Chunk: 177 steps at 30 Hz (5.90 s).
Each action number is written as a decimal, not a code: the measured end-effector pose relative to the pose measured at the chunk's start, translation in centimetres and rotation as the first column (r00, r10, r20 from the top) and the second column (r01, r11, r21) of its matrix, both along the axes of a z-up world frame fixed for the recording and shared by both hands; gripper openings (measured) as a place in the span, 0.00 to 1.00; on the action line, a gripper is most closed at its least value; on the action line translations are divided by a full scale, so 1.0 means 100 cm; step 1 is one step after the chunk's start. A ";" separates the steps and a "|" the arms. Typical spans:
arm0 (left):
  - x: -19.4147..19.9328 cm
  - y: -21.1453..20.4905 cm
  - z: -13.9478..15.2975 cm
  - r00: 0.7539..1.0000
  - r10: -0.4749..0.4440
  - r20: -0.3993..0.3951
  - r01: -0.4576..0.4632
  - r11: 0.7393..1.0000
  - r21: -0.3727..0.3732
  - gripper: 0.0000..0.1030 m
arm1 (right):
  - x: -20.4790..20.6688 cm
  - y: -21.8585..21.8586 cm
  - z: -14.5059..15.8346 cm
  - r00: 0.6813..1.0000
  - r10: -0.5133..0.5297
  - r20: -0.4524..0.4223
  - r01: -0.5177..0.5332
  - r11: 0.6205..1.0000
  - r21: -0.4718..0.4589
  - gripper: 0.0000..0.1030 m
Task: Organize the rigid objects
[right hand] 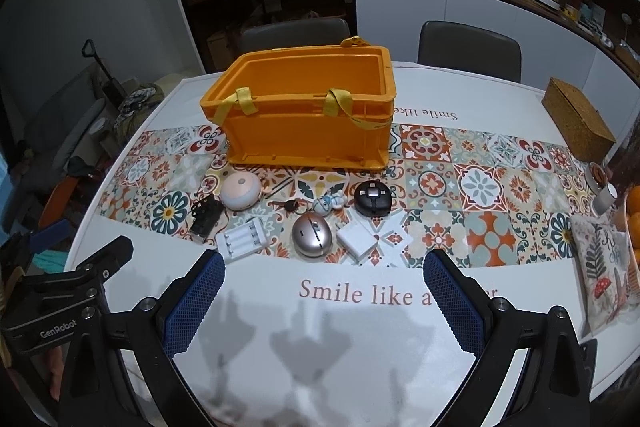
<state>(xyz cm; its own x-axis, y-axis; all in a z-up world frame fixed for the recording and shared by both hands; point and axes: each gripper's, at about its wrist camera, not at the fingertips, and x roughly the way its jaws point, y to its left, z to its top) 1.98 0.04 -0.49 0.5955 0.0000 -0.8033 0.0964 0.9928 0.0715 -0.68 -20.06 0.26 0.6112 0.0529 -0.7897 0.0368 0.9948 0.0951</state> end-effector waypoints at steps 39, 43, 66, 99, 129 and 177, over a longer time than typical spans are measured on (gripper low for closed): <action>0.001 0.004 -0.011 1.000 0.007 -0.025 -0.008 1.000 -0.013 1.00 | 0.003 0.004 -0.004 1.000 0.003 -0.011 -0.003 1.000 0.000 0.97; 0.001 0.004 -0.011 1.000 0.007 -0.028 -0.007 1.000 -0.013 1.00 | 0.003 0.006 -0.006 1.000 0.006 -0.015 -0.006 1.000 0.000 0.97; 0.029 0.030 -0.039 0.994 0.043 -0.100 -0.048 0.997 -0.056 1.00 | 0.037 0.020 -0.033 0.998 0.037 -0.057 -0.035 0.999 0.040 0.97; 0.093 0.010 -0.114 0.961 0.010 -0.278 -0.018 0.999 -0.028 1.00 | 0.113 0.022 -0.139 0.965 0.097 -0.245 -0.061 0.987 0.149 0.62; 0.112 0.009 -0.144 0.942 0.017 -0.335 -0.027 0.999 -0.026 1.00 | 0.148 0.034 -0.179 0.945 0.111 -0.309 -0.090 0.993 0.080 0.62; 0.162 0.020 -0.182 0.943 -0.143 -0.300 0.117 0.988 -0.103 0.38 | 0.139 0.053 -0.155 0.961 0.088 -0.263 -0.072 0.995 0.070 0.59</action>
<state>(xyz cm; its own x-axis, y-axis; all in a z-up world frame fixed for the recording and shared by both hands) 18.22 2.07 -18.73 0.3114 -0.1354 -0.9406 0.2293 0.9713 -0.0639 13.21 -14.74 -15.28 0.3716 0.1450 -0.9170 -0.0111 0.9883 0.1518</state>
